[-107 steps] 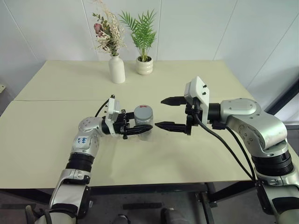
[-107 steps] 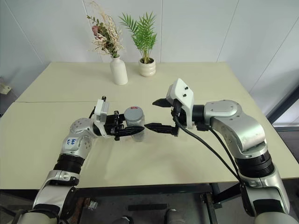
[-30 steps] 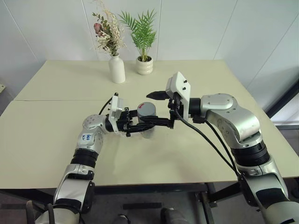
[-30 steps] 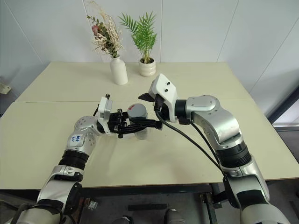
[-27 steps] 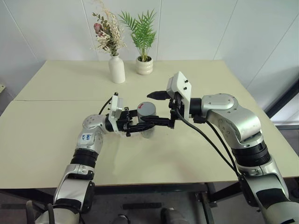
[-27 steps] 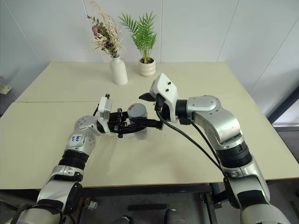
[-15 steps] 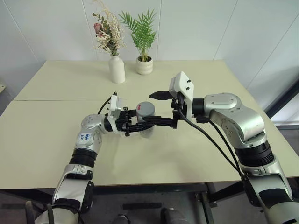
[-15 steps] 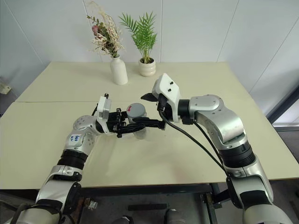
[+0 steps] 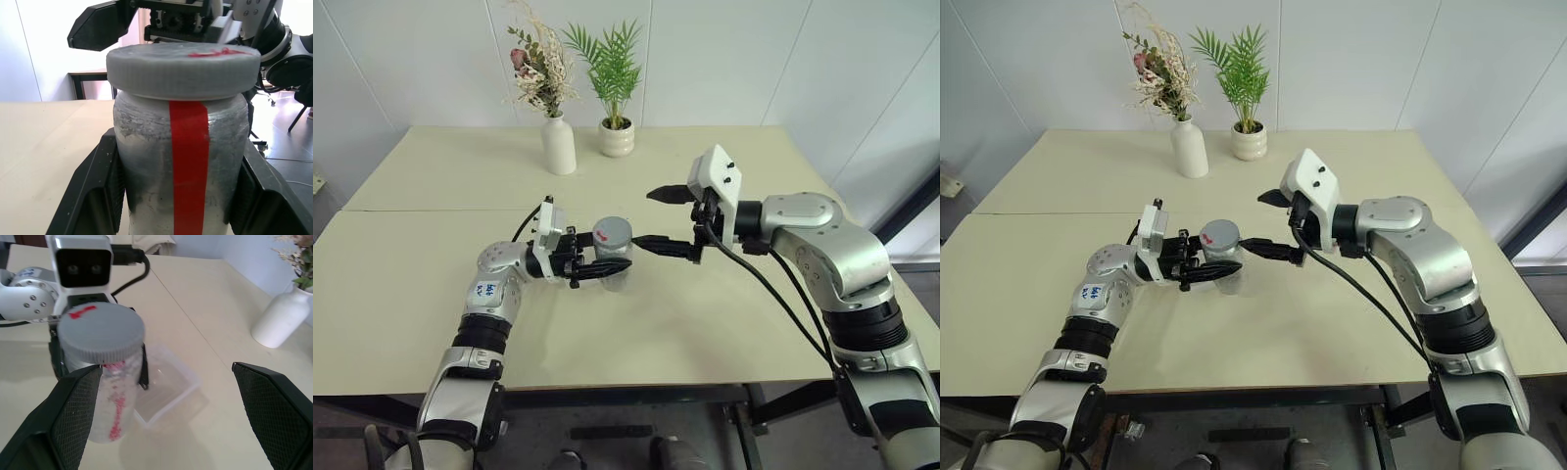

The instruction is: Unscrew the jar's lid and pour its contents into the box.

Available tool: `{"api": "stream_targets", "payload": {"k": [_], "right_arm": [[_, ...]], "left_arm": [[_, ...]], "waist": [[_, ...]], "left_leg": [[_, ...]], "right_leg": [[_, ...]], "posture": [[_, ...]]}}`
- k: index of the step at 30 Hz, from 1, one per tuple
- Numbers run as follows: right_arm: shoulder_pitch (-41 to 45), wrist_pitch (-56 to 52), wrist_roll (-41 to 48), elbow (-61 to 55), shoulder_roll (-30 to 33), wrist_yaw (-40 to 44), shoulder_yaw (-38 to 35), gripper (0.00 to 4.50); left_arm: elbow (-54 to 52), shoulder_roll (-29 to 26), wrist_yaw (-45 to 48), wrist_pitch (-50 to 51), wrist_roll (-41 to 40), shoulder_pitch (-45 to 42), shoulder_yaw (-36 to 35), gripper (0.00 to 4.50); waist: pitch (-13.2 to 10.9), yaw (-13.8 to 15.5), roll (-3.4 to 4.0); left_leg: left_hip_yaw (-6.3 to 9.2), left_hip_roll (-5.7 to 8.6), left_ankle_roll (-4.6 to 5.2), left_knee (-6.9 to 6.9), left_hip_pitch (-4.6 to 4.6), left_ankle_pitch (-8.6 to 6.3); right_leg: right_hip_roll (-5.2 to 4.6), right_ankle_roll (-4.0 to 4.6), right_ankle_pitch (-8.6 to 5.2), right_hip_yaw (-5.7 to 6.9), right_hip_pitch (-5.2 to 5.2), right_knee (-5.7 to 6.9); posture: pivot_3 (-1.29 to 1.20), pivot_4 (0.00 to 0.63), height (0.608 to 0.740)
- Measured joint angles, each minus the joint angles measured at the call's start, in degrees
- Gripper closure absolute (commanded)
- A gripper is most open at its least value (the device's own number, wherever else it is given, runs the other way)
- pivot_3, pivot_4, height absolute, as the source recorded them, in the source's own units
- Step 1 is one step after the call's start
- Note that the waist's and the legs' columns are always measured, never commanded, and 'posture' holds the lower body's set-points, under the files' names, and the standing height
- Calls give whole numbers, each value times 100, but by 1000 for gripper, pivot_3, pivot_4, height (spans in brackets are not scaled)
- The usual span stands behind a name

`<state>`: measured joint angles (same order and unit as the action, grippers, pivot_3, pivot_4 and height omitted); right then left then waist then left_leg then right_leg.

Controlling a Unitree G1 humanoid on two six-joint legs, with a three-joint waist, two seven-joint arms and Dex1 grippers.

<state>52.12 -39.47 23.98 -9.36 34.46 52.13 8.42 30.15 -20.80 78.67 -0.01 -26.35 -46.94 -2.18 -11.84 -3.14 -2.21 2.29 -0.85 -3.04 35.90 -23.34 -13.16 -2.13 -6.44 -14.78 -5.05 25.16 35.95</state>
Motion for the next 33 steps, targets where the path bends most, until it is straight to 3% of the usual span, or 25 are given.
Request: {"api": "stream_targets", "payload": {"k": [17, 33], "right_arm": [[-596, -570, 314, -969, 570, 194, -46, 22], [-126, -1076, 649, -1087, -276, -840, -267, 22]], "left_arm": [[7, -2, 38, -31, 17, 2, 4, 2262], [236, 100, 103, -259, 94, -18, 4, 2262]], "waist": [[0, -1, 0], [0, 6, 0]], "left_leg": [[-2, -1, 0, 2, 0, 0], [-2, -2, 1, 1, 0, 0]], "right_leg": [[1, 1, -1, -1, -1, -2], [1, 3, -2, -1, -1, -2]], "posture": [[0, 150, 740], [0, 150, 740]]}}
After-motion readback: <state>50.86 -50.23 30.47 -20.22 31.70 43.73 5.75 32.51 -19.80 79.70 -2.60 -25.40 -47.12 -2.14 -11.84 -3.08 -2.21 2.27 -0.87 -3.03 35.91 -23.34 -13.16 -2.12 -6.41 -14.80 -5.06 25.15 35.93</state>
